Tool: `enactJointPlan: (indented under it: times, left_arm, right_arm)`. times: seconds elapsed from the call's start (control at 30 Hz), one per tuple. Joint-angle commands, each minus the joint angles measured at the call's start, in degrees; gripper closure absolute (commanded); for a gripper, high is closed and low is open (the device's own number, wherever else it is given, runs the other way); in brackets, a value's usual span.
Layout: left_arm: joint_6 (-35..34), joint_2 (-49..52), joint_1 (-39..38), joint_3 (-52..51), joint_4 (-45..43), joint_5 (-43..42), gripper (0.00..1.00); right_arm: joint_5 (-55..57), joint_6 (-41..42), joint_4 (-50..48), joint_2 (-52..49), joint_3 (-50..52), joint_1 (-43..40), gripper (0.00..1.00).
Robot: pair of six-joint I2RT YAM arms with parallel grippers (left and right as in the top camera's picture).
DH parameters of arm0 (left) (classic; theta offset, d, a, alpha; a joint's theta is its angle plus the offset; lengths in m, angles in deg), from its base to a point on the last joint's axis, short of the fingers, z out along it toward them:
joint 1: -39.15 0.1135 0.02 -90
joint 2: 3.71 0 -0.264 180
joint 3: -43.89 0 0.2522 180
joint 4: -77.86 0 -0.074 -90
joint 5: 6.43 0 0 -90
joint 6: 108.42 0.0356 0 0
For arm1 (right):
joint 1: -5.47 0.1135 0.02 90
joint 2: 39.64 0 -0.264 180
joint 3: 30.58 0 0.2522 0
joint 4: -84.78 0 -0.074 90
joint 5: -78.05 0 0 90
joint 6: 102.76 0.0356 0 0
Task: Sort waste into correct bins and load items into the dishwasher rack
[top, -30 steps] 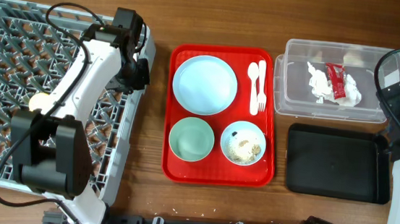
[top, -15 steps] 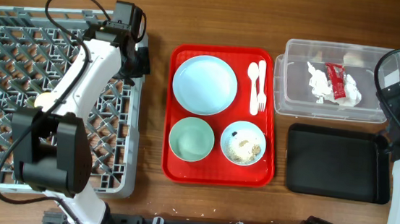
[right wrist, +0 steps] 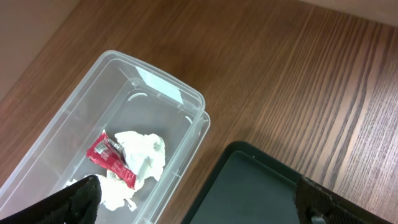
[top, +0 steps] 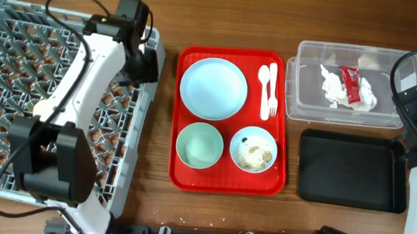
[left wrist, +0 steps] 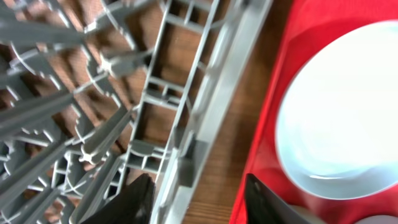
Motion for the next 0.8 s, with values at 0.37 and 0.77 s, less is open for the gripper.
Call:
enactJointPlan:
  times: [0.37,0.77]
  left_arm:
    - [-0.55,-0.5,0.11,-9.66,0.35,-1.95,0.47]
    - [-0.5,-0.5,0.11,-20.83,-21.97,-0.02,0.83]
  right_arm:
    - [-0.07,0.68,-0.13,-0.13,0.09,-0.2,0.0]
    - [-0.07,0.66,-0.13,-0.13,0.09,-0.2,0.0]
